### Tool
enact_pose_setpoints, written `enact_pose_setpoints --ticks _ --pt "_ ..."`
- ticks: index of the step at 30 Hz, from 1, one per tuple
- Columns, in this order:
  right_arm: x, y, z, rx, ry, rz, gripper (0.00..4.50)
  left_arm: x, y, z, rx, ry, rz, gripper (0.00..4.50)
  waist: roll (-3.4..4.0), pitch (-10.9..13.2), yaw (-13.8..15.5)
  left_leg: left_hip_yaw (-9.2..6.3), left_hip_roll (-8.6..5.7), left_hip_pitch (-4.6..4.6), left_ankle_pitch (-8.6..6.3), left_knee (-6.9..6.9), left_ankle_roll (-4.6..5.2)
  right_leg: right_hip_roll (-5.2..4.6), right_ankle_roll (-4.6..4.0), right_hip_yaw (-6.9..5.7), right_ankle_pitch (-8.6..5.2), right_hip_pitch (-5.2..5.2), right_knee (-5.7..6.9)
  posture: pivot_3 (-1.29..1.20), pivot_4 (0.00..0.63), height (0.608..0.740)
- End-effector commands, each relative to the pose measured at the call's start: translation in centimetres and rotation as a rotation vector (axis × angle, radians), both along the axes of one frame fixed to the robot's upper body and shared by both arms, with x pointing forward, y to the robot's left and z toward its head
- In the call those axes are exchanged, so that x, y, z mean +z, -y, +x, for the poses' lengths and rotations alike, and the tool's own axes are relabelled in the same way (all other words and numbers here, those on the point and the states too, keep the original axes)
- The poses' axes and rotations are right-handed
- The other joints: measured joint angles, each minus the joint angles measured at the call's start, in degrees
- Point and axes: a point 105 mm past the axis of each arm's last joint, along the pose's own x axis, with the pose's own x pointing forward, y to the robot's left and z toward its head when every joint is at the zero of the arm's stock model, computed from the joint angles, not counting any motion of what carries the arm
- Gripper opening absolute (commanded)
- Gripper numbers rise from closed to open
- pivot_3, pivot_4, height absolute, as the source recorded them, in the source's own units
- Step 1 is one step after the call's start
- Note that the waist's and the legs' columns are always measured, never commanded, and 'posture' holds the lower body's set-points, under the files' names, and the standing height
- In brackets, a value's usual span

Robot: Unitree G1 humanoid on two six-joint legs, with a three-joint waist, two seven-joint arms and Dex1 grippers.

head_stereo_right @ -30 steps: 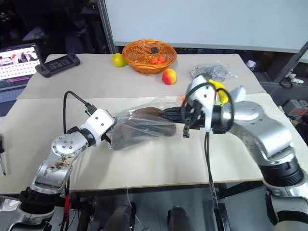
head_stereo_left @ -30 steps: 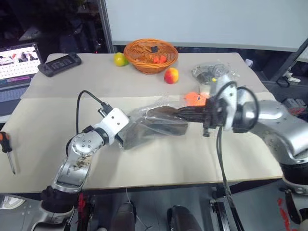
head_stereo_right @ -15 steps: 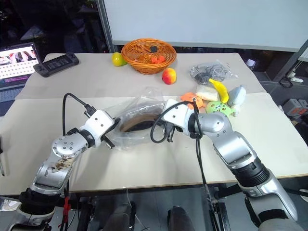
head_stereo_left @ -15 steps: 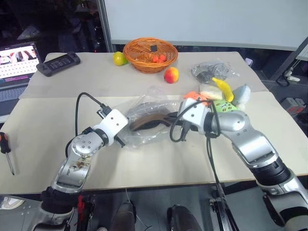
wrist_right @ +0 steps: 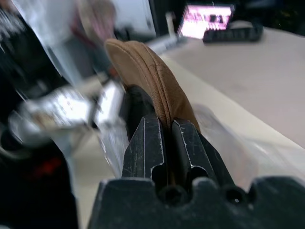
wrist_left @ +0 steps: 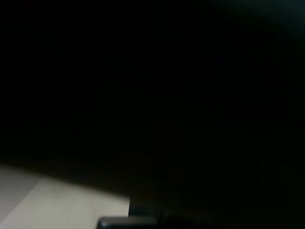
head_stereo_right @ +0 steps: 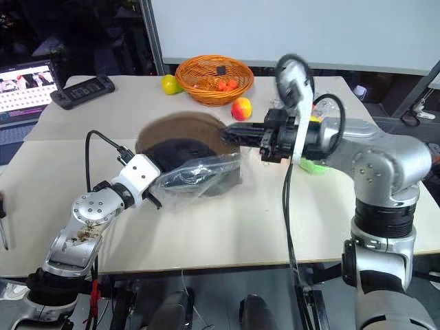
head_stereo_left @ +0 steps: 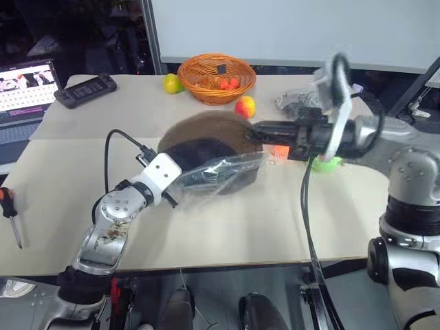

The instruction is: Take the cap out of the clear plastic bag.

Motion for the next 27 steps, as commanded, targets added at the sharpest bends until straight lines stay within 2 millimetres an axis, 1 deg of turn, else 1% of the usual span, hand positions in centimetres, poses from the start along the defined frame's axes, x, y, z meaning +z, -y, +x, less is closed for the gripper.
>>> enact_pose_setpoints --ticks 1,3,4,6,9,11,12,14,16,18,19,21,23,25,26,27 --pt "4.1 0.9 -0.5 0.029 0.035 0.238 0.02 0.5 0.1 0.0 -0.002 0.021 0.003 0.0 0.0 0.0 -0.1 0.01 0.0 0.0 0.0 0.0 0.0 0.0 0.0 0.0 0.0 -0.01 0.0 0.0 0.15 0.74" --pt "5.3 1.6 0.2 0.006 0.008 0.366 0.02 0.5 0.0 0.0 0.001 0.021 0.004 0.0 0.01 0.0 -0.1 0.01 0.0 0.0 0.0 -0.03 0.0 0.01 0.0 0.01 0.0 -0.04 0.01 0.0 0.15 0.74" --pt "6.0 2.2 0.9 -0.025 -0.011 0.447 0.02 0.5 0.0 0.0 0.002 0.02 0.003 0.0 0.01 0.0 -0.1 0.01 0.0 0.0 -0.01 -0.03 0.02 0.01 0.0 0.01 0.0 -0.03 0.01 0.0 0.15 0.74" --pt "6.8 3.2 2.0 -0.075 -0.045 0.556 0.02 0.5 0.0 0.1 0.003 0.02 0.003 0.0 0.02 0.0 0.0 0.02 0.0 -0.01 -0.01 -0.03 0.02 0.0 0.0 0.02 0.0 -0.04 0.01 0.0 0.15 0.74" --pt "8.2 5.5 3.8 -0.185 -0.077 0.742 0.02 0.5 0.0 0.1 0.004 0.02 0.004 0.0 0.02 0.0 0.1 0.02 0.0 -0.01 -0.01 -0.02 0.02 0.0 0.0 0.01 0.0 -0.03 0.02 0.0 0.15 0.74" --pt "8.6 6.3 4.5 -0.251 -0.076 0.79 0.02 0.5 -0.2 0.1 0.009 0.026 0.01 0.0 0.03 0.0 0.2 0.02 0.0 -0.01 -0.01 -0.02 0.02 0.0 0.0 0.01 0.0 -0.03 0.02 0.0 0.15 0.74" --pt "8.6 6.7 4.8 -0.298 -0.057 0.795 0.02 0.6 -0.6 0.2 0.022 0.039 0.025 0.0 0.04 0.0 0.2 0.02 -0.01 -0.02 -0.01 -0.03 0.02 0.0 0.01 0.01 0.0 -0.03 0.01 0.0 0.15 0.74" --pt "9.1 6.9 4.9 -0.374 0.009 0.782 0.02 1.3 -2.8 0.9 0.096 0.109 0.102 0.0 0.06 0.0 0.1 0.05 -0.01 -0.04 -0.03 -0.05 0.05 0.0 0.01 0.02 0.0 -0.06 -0.02 0.0 0.15 0.74" --pt "8.9 6.8 5.3 -0.505 0.127 0.675 0.02 2.3 -4.8 1.6 0.152 0.216 0.237 0.0 0.11 0.1 -0.3 0.07 0.0 -0.06 -0.03 -0.09 0.05 0.02 0.0 0.07 0.0 -0.18 0.02 0.0 0.15 0.74" --pt "8.0 6.1 5.8 -0.629 0.285 0.485 0.02 3.4 -6.4 2.2 0.202 0.31 0.324 0.0 0.13 0.1 -0.4 0.16 0.01 -0.07 -0.03 -0.13 0.06 0.02 0.0 0.18 0.0 -0.33 0.11 0.0 0.15 0.74" --pt "7.1 5.7 6.3 -0.697 0.392 0.349 0.02 4.1 -7.4 2.5 0.228 0.372 0.399 0.0 0.13 0.1 -0.4 0.17 0.01 -0.07 -0.03 -0.14 0.06 0.02 0.0 0.18 0.0 -0.35 0.12 0.0 0.15 0.74" --pt "4.6 5.3 7.3 -0.802 0.619 0.035 0.02 4.9 -9.0 2.8 0.243 0.473 0.554 0.0 0.13 0.1 -0.5 0.23 0.01 -0.08 -0.03 -0.13 0.06 0.01 0.0 0.2 0.0 -0.4 0.1 0.0 0.15 0.74" --pt "2.3 4.9 8.0 -0.83 0.807 -0.209 0.02 5.1 -9.9 2.9 0.23 0.54 0.666 0.0 0.13 0.1 -0.4 0.33 0.01 -0.09 -0.03 -0.15 0.05 -0.03 0.01 0.27 0.0 -0.46 0.1 0.0 0.15 0.74" --pt "-0.9 4.8 8.8 -0.817 1.024 -0.505 0.02 4.8 -11.0 2.9 0.208 0.605 0.791 0.0 0.15 0.1 -0.3 0.42 0.0 -0.14 -0.03 -0.17 0.05 -0.06 0.01 0.33 0.0 -0.57 0.09 0.0 0.15 0.74" --pt "-2.6 4.8 9.1 -0.793 1.1 -0.618 0.02 4.4 -11.6 2.9 0.198 0.625 0.832 0.0 0.15 0.1 -0.2 0.51 0.0 -0.25 -0.03 -0.16 0.05 -0.08 0.03 0.41 0.01 -0.7 0.13 0.0 0.15 0.74" --pt "-4.2 4.7 9.4 -0.765 1.163 -0.711 0.02 3.7 -12.0 2.8 0.186 0.631 0.871 0.0 0.15 0.1 -0.2 0.56 -0.01 -0.33 -0.03 -0.16 0.05 -0.09 0.04 0.46 0.02 -0.86 0.15 0.0 0.15 0.74"
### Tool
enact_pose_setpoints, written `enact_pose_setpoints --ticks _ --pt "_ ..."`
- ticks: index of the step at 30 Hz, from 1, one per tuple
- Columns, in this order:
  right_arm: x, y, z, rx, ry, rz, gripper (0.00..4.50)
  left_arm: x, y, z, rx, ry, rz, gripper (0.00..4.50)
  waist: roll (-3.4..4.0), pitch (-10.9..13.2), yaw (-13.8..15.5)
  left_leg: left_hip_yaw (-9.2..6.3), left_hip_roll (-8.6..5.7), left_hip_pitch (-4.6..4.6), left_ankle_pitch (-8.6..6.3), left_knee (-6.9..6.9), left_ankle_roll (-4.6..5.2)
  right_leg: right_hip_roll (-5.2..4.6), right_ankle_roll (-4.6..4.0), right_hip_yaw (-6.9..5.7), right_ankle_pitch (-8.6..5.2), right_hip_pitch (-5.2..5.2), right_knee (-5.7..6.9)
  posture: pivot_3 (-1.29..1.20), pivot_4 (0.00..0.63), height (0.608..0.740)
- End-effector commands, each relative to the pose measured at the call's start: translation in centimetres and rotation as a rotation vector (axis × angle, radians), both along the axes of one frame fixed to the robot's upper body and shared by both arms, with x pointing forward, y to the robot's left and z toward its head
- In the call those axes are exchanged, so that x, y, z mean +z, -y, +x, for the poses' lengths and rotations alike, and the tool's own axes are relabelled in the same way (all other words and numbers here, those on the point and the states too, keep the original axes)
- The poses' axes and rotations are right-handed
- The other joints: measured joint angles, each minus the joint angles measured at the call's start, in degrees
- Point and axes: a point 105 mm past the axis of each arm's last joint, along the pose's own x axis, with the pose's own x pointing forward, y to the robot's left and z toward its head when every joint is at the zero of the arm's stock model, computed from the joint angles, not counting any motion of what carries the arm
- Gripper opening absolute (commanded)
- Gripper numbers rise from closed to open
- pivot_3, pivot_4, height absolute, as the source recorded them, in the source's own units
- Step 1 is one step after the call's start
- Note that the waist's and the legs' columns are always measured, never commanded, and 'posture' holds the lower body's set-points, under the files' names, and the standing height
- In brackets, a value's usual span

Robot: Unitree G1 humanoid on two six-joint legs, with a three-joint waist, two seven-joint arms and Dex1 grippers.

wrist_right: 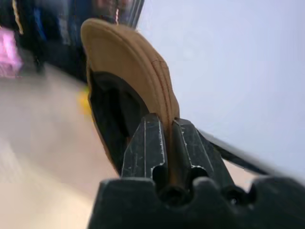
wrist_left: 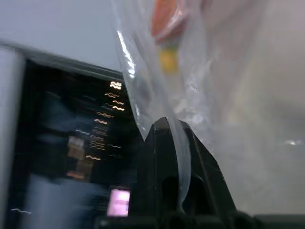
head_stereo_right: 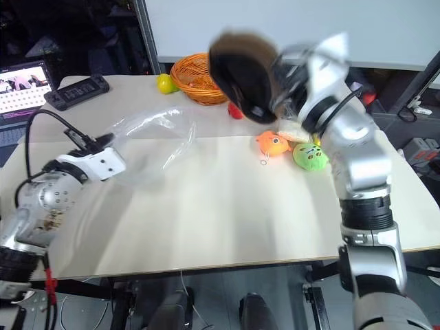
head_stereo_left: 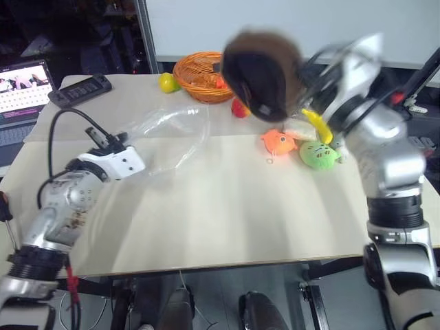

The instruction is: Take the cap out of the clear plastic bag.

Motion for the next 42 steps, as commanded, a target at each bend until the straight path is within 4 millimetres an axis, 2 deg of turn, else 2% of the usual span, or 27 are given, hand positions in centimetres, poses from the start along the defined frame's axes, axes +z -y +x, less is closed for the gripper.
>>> enact_pose_setpoints --ticks 1,5,7,10,12,13,19,23,24,27,30,32,34,37,40,42 --pt "-3.1 -1.0 0.0 -0.023 0.19 -0.396 0.02 -1.5 -1.1 -0.2 -0.038 0.053 0.164 0.0 0.0 0.0 0.1 0.02 0.0 -0.01 0.0 -0.01 0.0 -0.01 0.0 0.01 0.0 -0.02 0.0 0.0 0.15 0.74" --pt "-7.5 -2.7 0.1 0.048 0.187 -0.542 0.02 -5.4 -1.6 -0.7 -0.073 -0.007 0.177 0.0 -0.01 0.0 0.0 0.21 0.01 -0.03 0.0 -0.07 0.0 -0.02 0.04 0.14 0.02 -0.1 0.0 0.0 0.15 0.74" --pt "-10.4 -3.7 0.1 0.076 0.134 -0.596 0.02 -7.5 -1.6 -1.0 -0.082 -0.046 0.162 0.0 -0.01 0.0 -0.1 0.3 0.02 0.0 -0.01 -0.06 -0.01 -0.01 0.06 0.22 0.04 -0.09 0.02 0.0 0.15 0.74" --pt "-14.0 -4.6 0.2 0.106 -0.011 -0.608 0.02 -9.2 -1.7 -1.2 -0.073 -0.078 0.124 0.0 -0.06 0.0 -0.1 0.33 0.04 0.09 0.0 -0.03 -0.01 0.01 0.07 0.24 0.05 -0.02 0.09 0.0 0.15 0.74" --pt "-15.1 -4.7 0.5 0.101 -0.102 -0.567 0.87 -10.0 -1.9 -1.4 -0.067 -0.099 0.076 0.53 -0.05 0.0 -0.1 0.34 0.04 0.21 0.0 0.04 -0.01 0.0 0.07 0.27 0.05 0.08 0.18 0.0 0.15 0.74" --pt "-15.5 -4.7 0.6 0.099 -0.137 -0.544 1.15 -10.2 -2.0 -1.4 -0.064 -0.108 0.058 0.76 -0.06 -0.1 -0.2 0.39 0.04 0.29 -0.01 0.04 -0.01 0.0 0.08 0.31 0.05 0.13 0.19 0.0 0.15 0.74" --pt "-16.4 -4.2 1.0 0.094 -0.25 -0.506 3.13 -10.3 -2.3 -1.8 -0.06 -0.116 0.016 2.86 -0.07 -0.1 -0.1 0.41 0.05 0.36 0.0 0.11 -0.01 0.02 0.1 0.35 0.07 0.17 0.3 0.0 0.15 0.74" --pt "-15.6 -3.8 0.8 0.115 -0.298 -0.447 4.49 -9.7 -1.8 -2.3 -0.086 -0.109 -0.014 4.36 -0.05 -0.2 0.1 0.41 0.05 0.39 -0.01 0.12 -0.01 0.02 0.1 0.35 0.07 0.2 0.3 0.0 0.15 0.74" --pt "-15.3 -3.8 0.7 0.131 -0.317 -0.43 4.5 -9.4 -1.6 -2.4 -0.092 -0.11 -0.041 4.47 -0.06 -0.2 0.1 0.42 0.05 0.39 -0.01 0.11 -0.01 0.01 0.1 0.35 0.07 0.21 0.3 0.0 0.15 0.74" --pt "-14.1 -4.3 -0.5 0.222 -0.393 -0.366 4.5 -8.5 -0.3 -3.2 -0.138 -0.156 -0.172 4.47 -0.06 -0.2 0.1 0.43 0.05 0.4 -0.01 0.1 -0.01 0.01 0.1 0.36 0.07 0.2 0.29 0.0 0.15 0.74" --pt "-11.8 -5.3 -2.8 0.396 -0.561 -0.14 4.5 -6.4 3.1 -5.0 -0.292 -0.274 -0.452 4.47 -0.07 -0.2 0.0 0.46 0.09 0.33 -0.01 0.07 -0.02 0.01 0.09 0.39 0.07 0.17 0.27 0.0 0.15 0.74" --pt "-10.1 -5.7 -4.0 0.485 -0.644 0.002 4.5 -5.2 4.2 -5.7 -0.333 -0.344 -0.585 4.47 -0.06 -0.2 0.1 0.45 0.11 0.25 -0.01 0.11 -0.02 0.0 0.08 0.39 0.08 0.13 0.29 0.0 0.15 0.74" --pt "-8.0 -5.5 -4.1 0.531 -0.674 0.173 4.5 -4.2 5.1 -6.4 -0.364 -0.408 -0.722 4.47 -0.06 -0.2 0.1 0.37 0.14 0.29 -0.01 0.16 -0.02 0.03 0.07 0.34 0.08 0.2 0.31 0.0 0.15 0.74" --pt "-5.9 -4.0 -2.8 0.493 -0.655 0.404 4.5 -3.1 5.4 -7.1 -0.376 -0.439 -0.943 4.47 -0.06 -0.2 0.0 0.37 0.16 0.48 -0.01 0.2 -0.01 0.06 0.05 0.33 0.11 0.4 0.32 0.0 0.15 0.74" --pt "-5.0 1.1 0.6 0.211 -0.539 0.689 4.5 -1.5 2.1 -6.8 -0.234 -0.234 -1.256 4.47 -0.08 -0.2 -0.2 0.38 0.15 0.98 -0.02 0.14 -0.01 0.06 0.07 0.34 0.1 0.9 0.17 0.0 0.15 0.74" --pt "-5.8 3.5 1.5 0.057 -0.48 0.706 4.5 -1.3 -0.1 -7.1 -0.131 -0.112 -1.388 4.47 -0.12 -0.2 0.0 0.38 0.15 1.04 -0.02 0.13 -0.01 0.08 0.08 0.34 0.1 0.94 0.17 0.0 0.15 0.74"
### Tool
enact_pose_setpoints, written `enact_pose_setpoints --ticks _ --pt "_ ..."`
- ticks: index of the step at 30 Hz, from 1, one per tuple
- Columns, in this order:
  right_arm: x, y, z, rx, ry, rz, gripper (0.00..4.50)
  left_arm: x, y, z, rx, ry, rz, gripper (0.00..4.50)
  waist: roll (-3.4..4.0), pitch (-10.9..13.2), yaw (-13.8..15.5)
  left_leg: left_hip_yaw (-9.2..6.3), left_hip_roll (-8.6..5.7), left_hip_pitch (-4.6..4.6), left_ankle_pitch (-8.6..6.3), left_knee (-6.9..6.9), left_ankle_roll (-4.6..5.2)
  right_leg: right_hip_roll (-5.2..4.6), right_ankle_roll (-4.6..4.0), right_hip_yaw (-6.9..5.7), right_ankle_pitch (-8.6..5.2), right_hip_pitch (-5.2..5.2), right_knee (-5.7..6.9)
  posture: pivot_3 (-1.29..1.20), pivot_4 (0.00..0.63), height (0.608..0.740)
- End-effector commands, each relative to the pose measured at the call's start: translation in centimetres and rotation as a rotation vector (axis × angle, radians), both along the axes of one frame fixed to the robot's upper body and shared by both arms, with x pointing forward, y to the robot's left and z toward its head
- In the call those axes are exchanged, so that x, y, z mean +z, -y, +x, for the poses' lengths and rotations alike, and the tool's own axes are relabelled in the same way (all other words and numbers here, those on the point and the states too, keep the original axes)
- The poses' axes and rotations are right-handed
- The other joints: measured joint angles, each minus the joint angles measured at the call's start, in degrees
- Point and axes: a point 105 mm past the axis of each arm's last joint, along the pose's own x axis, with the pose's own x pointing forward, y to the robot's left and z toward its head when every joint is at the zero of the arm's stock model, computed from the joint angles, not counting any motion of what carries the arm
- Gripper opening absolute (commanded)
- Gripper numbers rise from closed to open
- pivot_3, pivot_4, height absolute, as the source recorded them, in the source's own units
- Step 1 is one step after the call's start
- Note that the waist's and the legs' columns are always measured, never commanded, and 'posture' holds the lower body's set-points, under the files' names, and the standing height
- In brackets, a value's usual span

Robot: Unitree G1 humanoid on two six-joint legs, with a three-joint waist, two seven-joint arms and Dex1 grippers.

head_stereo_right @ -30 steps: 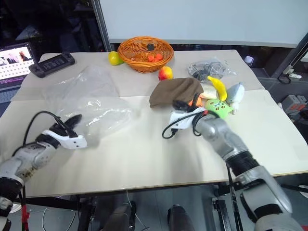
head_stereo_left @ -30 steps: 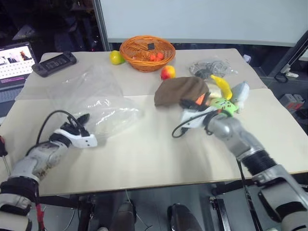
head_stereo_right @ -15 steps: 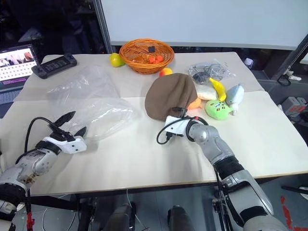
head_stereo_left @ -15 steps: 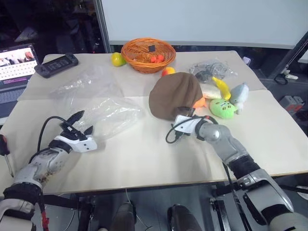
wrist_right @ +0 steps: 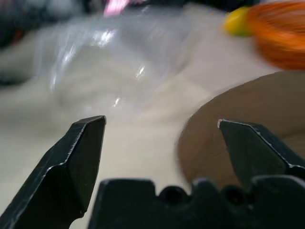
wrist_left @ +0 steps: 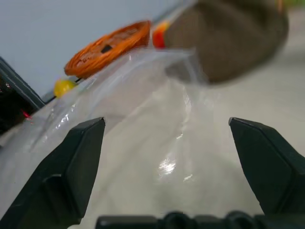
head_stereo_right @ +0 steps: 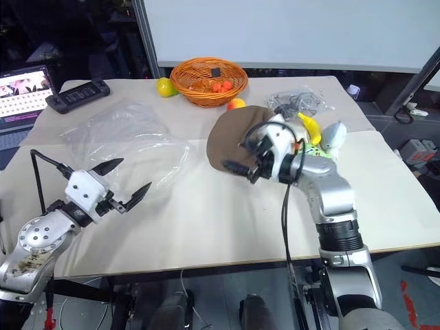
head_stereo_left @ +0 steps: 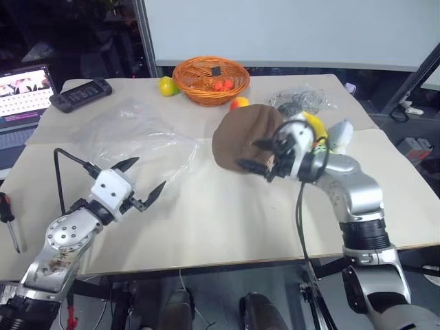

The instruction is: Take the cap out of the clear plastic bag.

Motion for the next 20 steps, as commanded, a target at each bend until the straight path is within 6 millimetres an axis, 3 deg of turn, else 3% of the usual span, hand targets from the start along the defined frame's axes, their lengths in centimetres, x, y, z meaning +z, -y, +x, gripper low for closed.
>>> enact_pose_setpoints --ticks 1,3,5,7,13,20 --pt "-0.8 6.2 1.8 -0.368 0.025 0.011 4.5 1.4 -5.5 -0.8 0.358 0.052 -0.201 4.47 -0.03 0.0 0.2 -0.01 0.0 0.0 0.0 0.01 0.0 0.0 0.0 0.0 0.0 0.02 0.01 0.0 0.15 0.74" --pt "-2.7 8.6 1.9 -0.519 0.037 -0.114 4.5 0.5 -8.3 -2.0 0.554 0.056 -0.207 4.47 -0.02 0.0 0.2 0.0 -0.04 -0.06 -0.02 -0.01 0.04 0.0 0.01 0.04 0.0 -0.03 -0.04 0.0 0.15 0.74" --pt "-3.9 10.0 1.6 -0.594 0.043 -0.126 4.5 -0.5 -10.5 -3.4 0.704 0.058 -0.238 4.47 -0.03 0.0 0.2 0.02 -0.07 -0.09 -0.06 0.0 0.09 -0.02 0.04 0.07 -0.02 -0.03 -0.1 0.0 0.15 0.74" --pt "-5.1 10.9 1.4 -0.643 0.065 -0.195 4.5 -1.3 -11.7 -4.3 0.791 0.049 -0.268 4.47 -0.03 0.0 0.2 0.11 -0.11 -0.12 -0.12 -0.01 0.12 -0.06 0.07 0.17 -0.01 -0.06 -0.18 0.0 0.15 0.74" --pt "-7.0 11.4 1.3 -0.685 0.059 -0.214 4.5 -5.2 -13.5 -5.6 0.907 -0.04 -0.341 4.47 -0.03 0.0 -0.1 0.17 -0.1 -0.02 -0.12 0.02 0.11 -0.03 0.1 0.25 0.03 -0.01 -0.18 0.0 0.15 0.74" --pt "-7.8 11.5 1.5 -0.682 0.05 -0.239 4.5 -5.4 -13.0 -5.4 0.888 -0.036 -0.339 4.47 -0.07 0.0 -0.1 0.17 -0.09 -0.02 -0.13 0.01 0.11 -0.01 0.11 0.27 0.02 0.01 -0.22 0.0 0.15 0.74"
